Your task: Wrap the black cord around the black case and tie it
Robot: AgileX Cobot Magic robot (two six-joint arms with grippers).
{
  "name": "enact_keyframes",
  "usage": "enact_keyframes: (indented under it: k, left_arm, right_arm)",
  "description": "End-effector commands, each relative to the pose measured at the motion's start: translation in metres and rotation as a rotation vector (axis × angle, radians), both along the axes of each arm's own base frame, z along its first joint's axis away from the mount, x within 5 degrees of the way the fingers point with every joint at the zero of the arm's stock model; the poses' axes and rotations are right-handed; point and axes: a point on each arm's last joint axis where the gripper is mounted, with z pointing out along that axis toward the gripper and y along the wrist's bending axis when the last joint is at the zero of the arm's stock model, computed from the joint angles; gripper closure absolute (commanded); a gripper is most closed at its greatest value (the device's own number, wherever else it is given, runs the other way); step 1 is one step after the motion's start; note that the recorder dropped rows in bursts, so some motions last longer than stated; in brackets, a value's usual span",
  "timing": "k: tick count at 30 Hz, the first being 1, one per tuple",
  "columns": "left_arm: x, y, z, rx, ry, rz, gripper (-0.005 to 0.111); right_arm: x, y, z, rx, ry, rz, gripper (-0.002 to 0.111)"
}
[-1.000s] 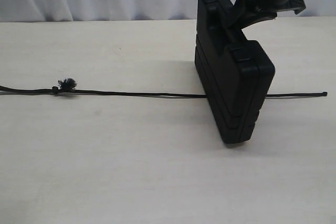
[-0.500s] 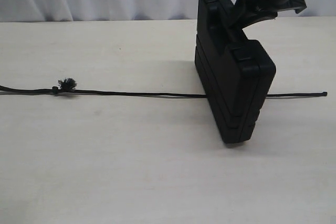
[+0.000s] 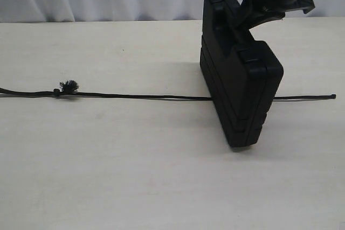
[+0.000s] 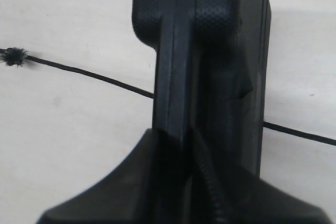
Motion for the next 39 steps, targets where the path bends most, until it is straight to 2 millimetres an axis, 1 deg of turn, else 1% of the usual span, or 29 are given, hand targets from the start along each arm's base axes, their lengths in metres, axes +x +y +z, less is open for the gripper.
enact_keyframes:
  k: [1,3,5,8,9,10,11,12,13,15,17,18,20,21,22,24,27,30,34,39]
  left_arm:
    - [-0.007,0.006,0.014,-0.29,-0.207,-0.048,0.107]
    - [-0.009,0.007,0.018,-0.37,-0.274,-0.086,0.107]
    - [-0.01,0.004,0.023,-0.3,-0.31,-0.095,0.107]
    - [-0.003,-0.005,0.047,-0.159,-0.288,-0.14,0.107]
    - [0.004,-0.01,0.06,-0.101,-0.275,-0.169,0.107]
    - [0.01,-0.013,0.07,-0.061,-0.26,-0.19,0.107]
    - [0.017,-0.017,0.082,-0.013,-0.256,-0.219,0.107]
    - [0.032,-0.023,0.091,0.032,-0.226,-0.268,0.107]
    - [0.042,-0.027,0.101,0.07,-0.224,-0.305,0.107]
    - [0.071,-0.039,0.114,0.151,-0.192,-0.412,0.107]
    - [0.101,-0.047,0.116,0.194,-0.161,-0.508,0.107]
    - [0.12,-0.053,0.115,0.226,-0.156,-0.572,0.107]
    - [0.146,-0.059,0.111,0.249,-0.146,-0.651,0.107]
    - [0.164,-0.063,0.104,0.25,-0.136,-0.7,0.107]
    - [0.176,-0.067,0.101,0.26,-0.143,-0.725,0.107]
    - [0.204,-0.079,0.088,0.283,-0.133,-0.767,0.107]
    - [0.244,-0.107,0.062,0.34,-0.045,-0.815,0.107]
    - [0.276,-0.138,0.041,0.407,0.045,-0.846,0.107]
    - [0.308,-0.175,0.021,0.47,0.103,-0.883,0.107]
    - [0.327,-0.215,0.003,0.506,0.071,-0.951,0.107]
  right_arm:
    - [0.007,-0.023,-0.047,-0.235,0.101,0.056,0.104]
    - [0.007,-0.023,-0.047,-0.236,0.107,0.06,0.104]
    - [0.007,-0.023,-0.047,-0.236,0.107,0.06,0.104]
    - [0.007,-0.023,-0.047,-0.236,0.107,0.06,0.104]
    - [0.007,-0.023,-0.047,-0.236,0.107,0.06,0.104]
    - [0.007,-0.023,-0.047,-0.236,0.107,0.06,0.104]
    - [0.007,-0.023,-0.047,-0.236,0.107,0.06,0.104]
    - [0.007,-0.023,-0.047,-0.236,0.107,0.06,0.104]
    - [0.007,-0.023,-0.047,-0.233,0.108,0.06,0.104]
    - [0.007,-0.023,-0.047,-0.233,0.108,0.06,0.104]
    - [0.007,-0.023,-0.047,-0.232,0.108,0.057,0.104]
    - [0.007,-0.023,-0.047,-0.232,0.108,0.057,0.104]
    - [0.007,-0.023,-0.047,-0.232,0.108,0.057,0.104]
    - [0.007,-0.023,-0.047,-0.232,0.108,0.057,0.104]
    - [0.007,-0.023,-0.047,-0.232,0.108,0.057,0.104]
    - [0.007,-0.023,-0.047,-0.233,0.11,0.057,0.104]
    - [0.006,-0.023,-0.047,-0.232,0.113,0.056,0.104]
    - [0.006,-0.023,-0.048,-0.233,0.121,0.058,0.104]
    - [0.005,-0.023,-0.048,-0.233,0.123,0.059,0.104]
    - [0.006,-0.023,-0.048,-0.233,0.118,0.057,0.104]
